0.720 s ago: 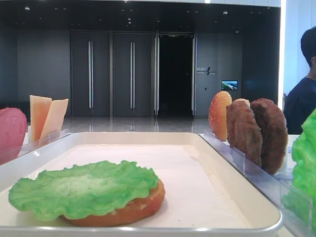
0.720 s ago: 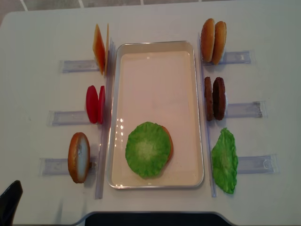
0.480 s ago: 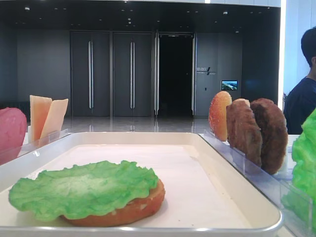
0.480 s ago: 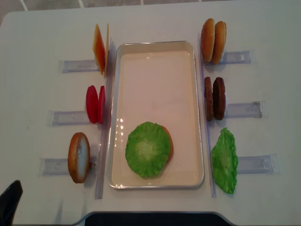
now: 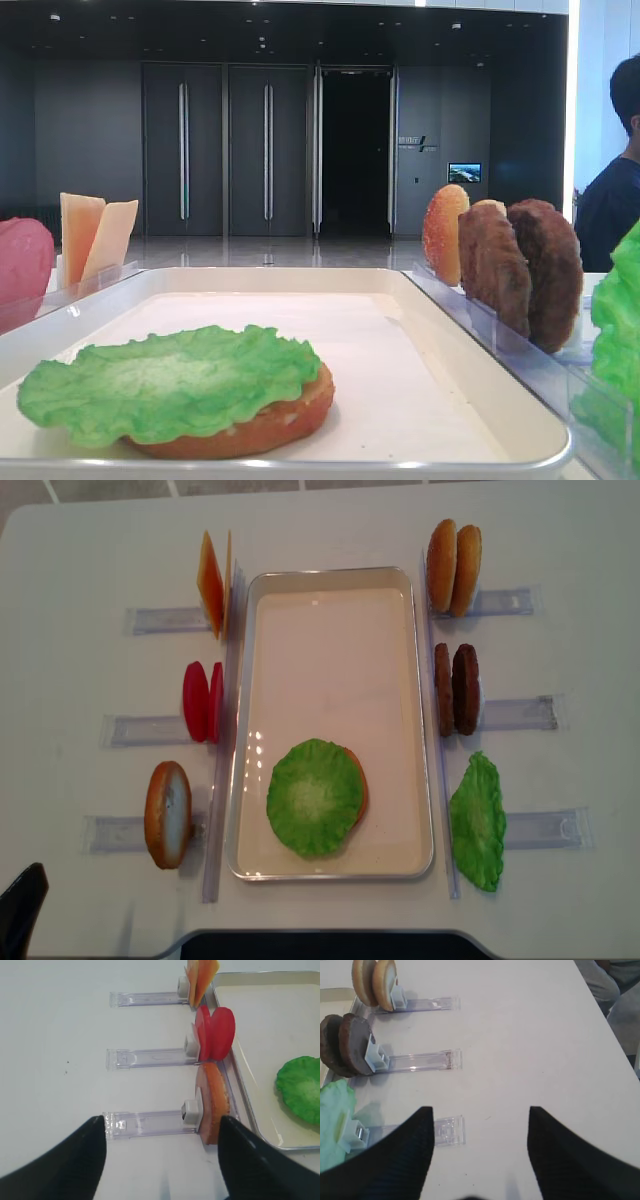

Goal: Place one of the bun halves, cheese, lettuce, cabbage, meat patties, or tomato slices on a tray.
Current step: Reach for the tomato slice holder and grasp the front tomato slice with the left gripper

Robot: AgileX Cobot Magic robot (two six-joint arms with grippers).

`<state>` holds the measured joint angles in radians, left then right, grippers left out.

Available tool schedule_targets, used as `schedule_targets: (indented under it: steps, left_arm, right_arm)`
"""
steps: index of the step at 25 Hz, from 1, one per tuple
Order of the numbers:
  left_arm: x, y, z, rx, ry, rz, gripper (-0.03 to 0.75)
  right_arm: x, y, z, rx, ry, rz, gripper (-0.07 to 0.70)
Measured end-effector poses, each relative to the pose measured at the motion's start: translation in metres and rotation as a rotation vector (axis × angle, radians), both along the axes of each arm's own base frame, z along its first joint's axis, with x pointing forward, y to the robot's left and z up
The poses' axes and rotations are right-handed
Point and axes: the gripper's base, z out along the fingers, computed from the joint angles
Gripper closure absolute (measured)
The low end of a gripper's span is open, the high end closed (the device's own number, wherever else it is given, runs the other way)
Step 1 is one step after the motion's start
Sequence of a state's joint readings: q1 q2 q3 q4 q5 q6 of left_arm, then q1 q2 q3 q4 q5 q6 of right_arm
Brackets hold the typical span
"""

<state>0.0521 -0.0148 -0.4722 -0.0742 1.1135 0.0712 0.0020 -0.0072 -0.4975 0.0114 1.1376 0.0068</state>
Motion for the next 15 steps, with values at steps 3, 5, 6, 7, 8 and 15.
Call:
schedule_targets:
  steps: [3, 5, 6, 7, 8, 15]
  left_arm:
    - [-0.001, 0.000, 0.002, -0.002, 0.002, 0.001, 0.181]
    - [0.001, 0.000, 0.008, -0.004, 0.024, 0.001, 0.184]
    - [0.003, 0.000, 0.012, -0.005, 0.040, 0.001, 0.190]
    - [0.006, 0.000, 0.016, -0.007, 0.066, 0.001, 0.198]
    - [0.009, 0.000, 0.020, -0.010, 0.097, 0.001, 0.206]
    - [0.048, 0.002, 0.062, -0.074, 0.239, 0.045, 0.228]
  right_arm:
    - [0.000, 0.000, 0.000, 0.000, 0.000, 0.000, 0.206]
    - [0.000, 0.000, 0.000, 0.000, 0.000, 0.000, 0.206]
    - [0.000, 0.000, 0.000, 0.000, 0.000, 0.000, 0.206]
    - [0.000, 0.000, 0.000, 0.000, 0.000, 0.000, 0.206]
    - [0.000, 0.000, 0.000, 0.000, 0.000, 0.000, 0.206]
    - [0.000, 0.000, 0.000, 0.000, 0.000, 0.000, 0.207]
